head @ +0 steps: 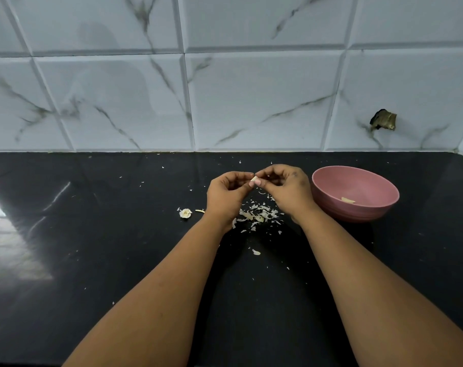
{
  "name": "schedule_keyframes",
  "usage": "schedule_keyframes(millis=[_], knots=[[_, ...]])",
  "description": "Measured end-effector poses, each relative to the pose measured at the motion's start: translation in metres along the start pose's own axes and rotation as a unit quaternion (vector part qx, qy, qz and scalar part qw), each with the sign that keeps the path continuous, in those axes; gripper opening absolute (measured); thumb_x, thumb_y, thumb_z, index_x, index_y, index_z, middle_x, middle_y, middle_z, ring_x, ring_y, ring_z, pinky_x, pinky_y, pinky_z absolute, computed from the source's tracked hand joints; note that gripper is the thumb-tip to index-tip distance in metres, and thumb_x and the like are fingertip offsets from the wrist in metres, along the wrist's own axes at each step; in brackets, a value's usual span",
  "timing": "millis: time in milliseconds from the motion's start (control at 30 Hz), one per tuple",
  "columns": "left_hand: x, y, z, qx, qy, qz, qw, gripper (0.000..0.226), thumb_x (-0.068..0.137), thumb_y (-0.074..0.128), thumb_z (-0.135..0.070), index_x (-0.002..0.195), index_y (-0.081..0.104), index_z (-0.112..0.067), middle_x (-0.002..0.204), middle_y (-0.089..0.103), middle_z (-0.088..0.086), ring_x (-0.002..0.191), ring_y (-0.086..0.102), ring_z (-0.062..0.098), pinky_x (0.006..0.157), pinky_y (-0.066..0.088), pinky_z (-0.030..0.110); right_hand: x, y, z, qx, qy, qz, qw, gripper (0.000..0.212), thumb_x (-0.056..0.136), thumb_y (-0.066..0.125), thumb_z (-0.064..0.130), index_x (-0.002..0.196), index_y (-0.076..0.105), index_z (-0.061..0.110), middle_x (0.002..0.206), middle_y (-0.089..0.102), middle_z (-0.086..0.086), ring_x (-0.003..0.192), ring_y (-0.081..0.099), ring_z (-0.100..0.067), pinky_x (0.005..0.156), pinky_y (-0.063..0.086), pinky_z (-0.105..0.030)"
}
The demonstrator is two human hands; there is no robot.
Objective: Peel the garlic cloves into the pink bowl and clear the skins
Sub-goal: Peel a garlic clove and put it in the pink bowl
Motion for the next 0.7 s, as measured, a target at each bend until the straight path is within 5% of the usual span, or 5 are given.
schedule_keyframes(millis=[267,700], knots=[[-0.0002,-0.0002,-0.0053,0.052,0.042,0.006,0.998,0.016,0.084,0.074,-0.001,0.086,0.074,-0.017,0.083,0.076,0.001,0.081,0.071,0.007,0.075,0.054,0.018,-0.0002,-0.0071,0.0033,0.011,-0.013,-0.025,1.000,0.020,0.071,0.086,0.013,0.069,0.073,0.030,0.074,0.074,0.007,0.066,0.067,-0.005,0.063,0.052,-0.017],[-0.0004,0.0000,-0.0067,0.082,0.056,0.024,0.995,0.014,0.085,0.073,-0.002,0.089,0.075,-0.016,0.088,0.076,0.002,0.087,0.071,0.009,0.078,0.055,0.019,0.0020,-0.0032,0.0010,-0.016,-0.011,0.031,0.999,0.012,0.079,0.079,0.008,0.082,0.069,0.014,0.079,0.070,0.002,0.076,0.068,-0.014,0.073,0.054,-0.024]])
Point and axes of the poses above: each hand's wrist, its own x-axis towards the middle knuckle, its own y-axis out of the palm, z = x × y, the point moved 4 cm from there along x, towards the middle knuckle
